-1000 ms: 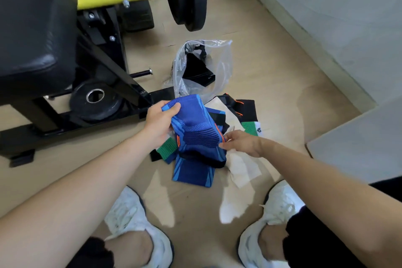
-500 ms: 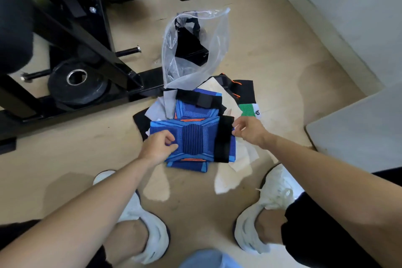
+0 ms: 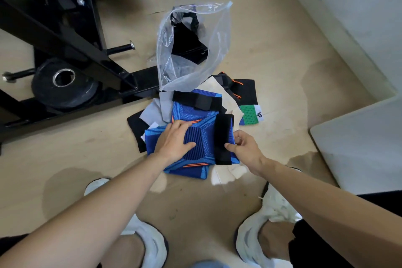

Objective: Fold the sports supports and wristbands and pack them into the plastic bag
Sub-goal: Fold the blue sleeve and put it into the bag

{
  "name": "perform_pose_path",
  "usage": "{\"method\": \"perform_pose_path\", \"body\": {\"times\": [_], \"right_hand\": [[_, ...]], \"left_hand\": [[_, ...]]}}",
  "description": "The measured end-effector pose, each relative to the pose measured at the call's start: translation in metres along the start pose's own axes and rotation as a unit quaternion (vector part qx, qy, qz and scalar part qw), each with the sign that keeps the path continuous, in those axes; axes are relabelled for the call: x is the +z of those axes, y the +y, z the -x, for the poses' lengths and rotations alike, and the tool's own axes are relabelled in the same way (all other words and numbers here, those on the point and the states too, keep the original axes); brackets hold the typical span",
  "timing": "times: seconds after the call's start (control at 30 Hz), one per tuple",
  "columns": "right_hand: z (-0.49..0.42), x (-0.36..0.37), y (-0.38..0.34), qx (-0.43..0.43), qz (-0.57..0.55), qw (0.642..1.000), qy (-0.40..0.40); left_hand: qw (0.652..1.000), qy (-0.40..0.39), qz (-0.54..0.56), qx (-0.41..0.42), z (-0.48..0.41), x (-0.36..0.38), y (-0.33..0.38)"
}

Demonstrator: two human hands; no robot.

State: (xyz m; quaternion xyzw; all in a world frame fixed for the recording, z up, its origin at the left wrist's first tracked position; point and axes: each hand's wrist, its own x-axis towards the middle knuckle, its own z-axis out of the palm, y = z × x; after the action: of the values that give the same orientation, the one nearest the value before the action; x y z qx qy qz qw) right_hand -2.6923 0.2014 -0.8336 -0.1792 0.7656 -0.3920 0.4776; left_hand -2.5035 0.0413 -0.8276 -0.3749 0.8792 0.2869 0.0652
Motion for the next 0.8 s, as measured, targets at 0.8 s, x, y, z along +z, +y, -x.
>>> {"method": "perform_pose_path", "body": {"times": [0.8], "right_hand": [[0.001,-0.020,-0.069,-0.160,0.273,0.947,-0.055]], "left_hand": [[0.915,-0.019,0.402,-0.032,-0.010,-0.034,0.012]]}}
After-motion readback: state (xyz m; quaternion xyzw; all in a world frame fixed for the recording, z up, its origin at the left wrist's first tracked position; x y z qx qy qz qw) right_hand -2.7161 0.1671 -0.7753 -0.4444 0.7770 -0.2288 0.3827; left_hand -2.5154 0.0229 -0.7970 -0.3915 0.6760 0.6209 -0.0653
